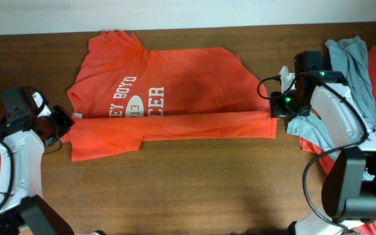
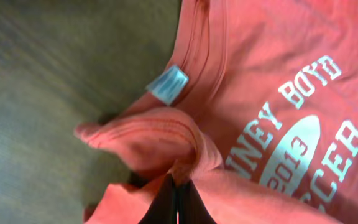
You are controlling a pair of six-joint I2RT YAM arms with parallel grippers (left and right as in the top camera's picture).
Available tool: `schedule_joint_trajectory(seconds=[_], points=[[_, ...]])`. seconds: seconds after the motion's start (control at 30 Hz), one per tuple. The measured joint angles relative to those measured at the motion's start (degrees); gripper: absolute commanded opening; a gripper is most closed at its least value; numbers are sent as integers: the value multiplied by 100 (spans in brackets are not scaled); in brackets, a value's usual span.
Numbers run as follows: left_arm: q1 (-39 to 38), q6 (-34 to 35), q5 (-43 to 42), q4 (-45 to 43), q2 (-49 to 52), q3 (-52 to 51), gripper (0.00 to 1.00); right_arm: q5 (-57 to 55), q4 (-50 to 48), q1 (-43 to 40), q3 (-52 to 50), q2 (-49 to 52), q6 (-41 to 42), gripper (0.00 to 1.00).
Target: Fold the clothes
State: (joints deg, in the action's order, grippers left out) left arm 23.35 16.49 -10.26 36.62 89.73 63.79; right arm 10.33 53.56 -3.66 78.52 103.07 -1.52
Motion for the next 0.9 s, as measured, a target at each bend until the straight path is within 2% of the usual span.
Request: schedule_joint_trajectory(seconds=[0.57,0.63,0.67,0.7,0.73,0.8,0.9], points=[[0,-2,105,-826,1014,0,1,31,-1110,146,0,691,0,5],[0,0,107,-894,1093,0,1,31,-1224,146,0,769,-2,7],[0,-2,105,-935,1123,0,2,31,-1298,146,0,807,0,13],[0,-2,107,-951,1134,0,5,31,-1340,146,0,815,0,23],[0,0,105,-986,1141,0,9,35,-1397,146,0,824,-28,29],[0,-4,105,-1078,1147,0,23,79,-1526,146,0,824,-42,32],[0,-17,111,-1204,1152,0,36,258,-1659,146,0,826,-13,38]])
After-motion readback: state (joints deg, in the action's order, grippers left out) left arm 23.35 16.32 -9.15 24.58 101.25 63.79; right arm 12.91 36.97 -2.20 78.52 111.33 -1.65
